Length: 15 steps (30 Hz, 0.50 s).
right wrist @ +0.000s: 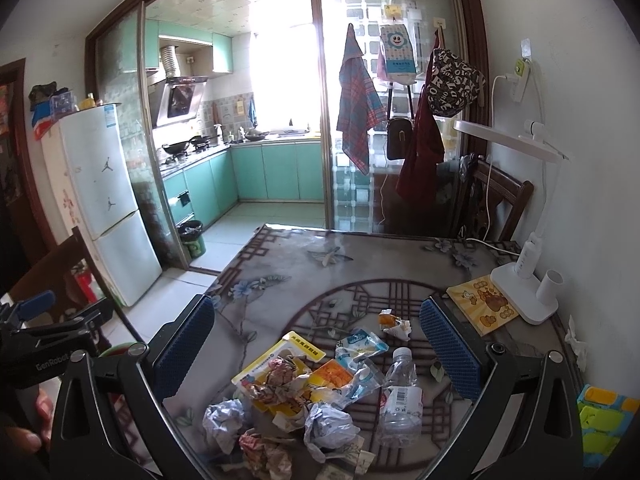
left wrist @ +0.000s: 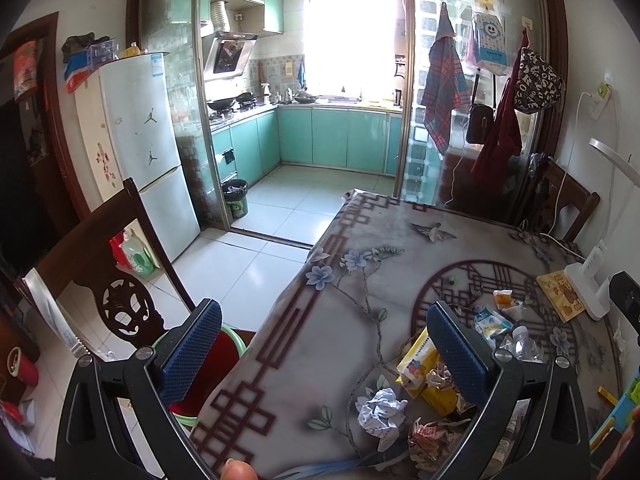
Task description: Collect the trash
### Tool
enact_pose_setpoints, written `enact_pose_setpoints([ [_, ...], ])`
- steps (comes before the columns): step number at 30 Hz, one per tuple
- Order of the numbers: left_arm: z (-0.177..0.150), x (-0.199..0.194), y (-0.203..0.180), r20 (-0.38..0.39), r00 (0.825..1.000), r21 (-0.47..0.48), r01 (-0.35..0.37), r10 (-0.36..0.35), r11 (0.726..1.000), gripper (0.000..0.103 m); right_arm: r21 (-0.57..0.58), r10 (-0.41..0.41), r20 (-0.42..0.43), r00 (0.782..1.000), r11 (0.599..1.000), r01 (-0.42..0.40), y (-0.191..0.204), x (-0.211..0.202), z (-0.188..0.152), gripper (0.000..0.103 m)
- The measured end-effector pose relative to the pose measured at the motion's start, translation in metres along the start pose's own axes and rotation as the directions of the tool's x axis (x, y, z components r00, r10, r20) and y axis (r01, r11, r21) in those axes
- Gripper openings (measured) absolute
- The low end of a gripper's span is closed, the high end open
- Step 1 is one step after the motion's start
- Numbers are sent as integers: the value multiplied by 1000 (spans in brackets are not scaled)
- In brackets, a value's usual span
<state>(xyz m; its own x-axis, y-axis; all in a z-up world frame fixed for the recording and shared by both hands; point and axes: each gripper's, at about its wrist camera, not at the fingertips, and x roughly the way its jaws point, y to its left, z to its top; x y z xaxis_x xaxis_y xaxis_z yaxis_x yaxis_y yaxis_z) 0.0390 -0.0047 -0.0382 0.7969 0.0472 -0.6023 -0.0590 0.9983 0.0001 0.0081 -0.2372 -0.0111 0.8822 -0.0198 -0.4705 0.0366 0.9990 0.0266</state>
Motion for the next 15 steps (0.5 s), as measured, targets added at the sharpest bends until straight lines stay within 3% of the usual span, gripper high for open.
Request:
enact_pose_setpoints([
  [9, 0, 10, -2, -16, 1000, -1, 22, -22, 1000, 103, 11, -13, -6, 1000, 1000, 13, -8, 1, -4, 103],
  [15, -11, 39, -11, -106, 988, 82, 119, -110, 990, 103, 19, -32, -46, 998, 999, 33, -14, 9, -10, 103],
])
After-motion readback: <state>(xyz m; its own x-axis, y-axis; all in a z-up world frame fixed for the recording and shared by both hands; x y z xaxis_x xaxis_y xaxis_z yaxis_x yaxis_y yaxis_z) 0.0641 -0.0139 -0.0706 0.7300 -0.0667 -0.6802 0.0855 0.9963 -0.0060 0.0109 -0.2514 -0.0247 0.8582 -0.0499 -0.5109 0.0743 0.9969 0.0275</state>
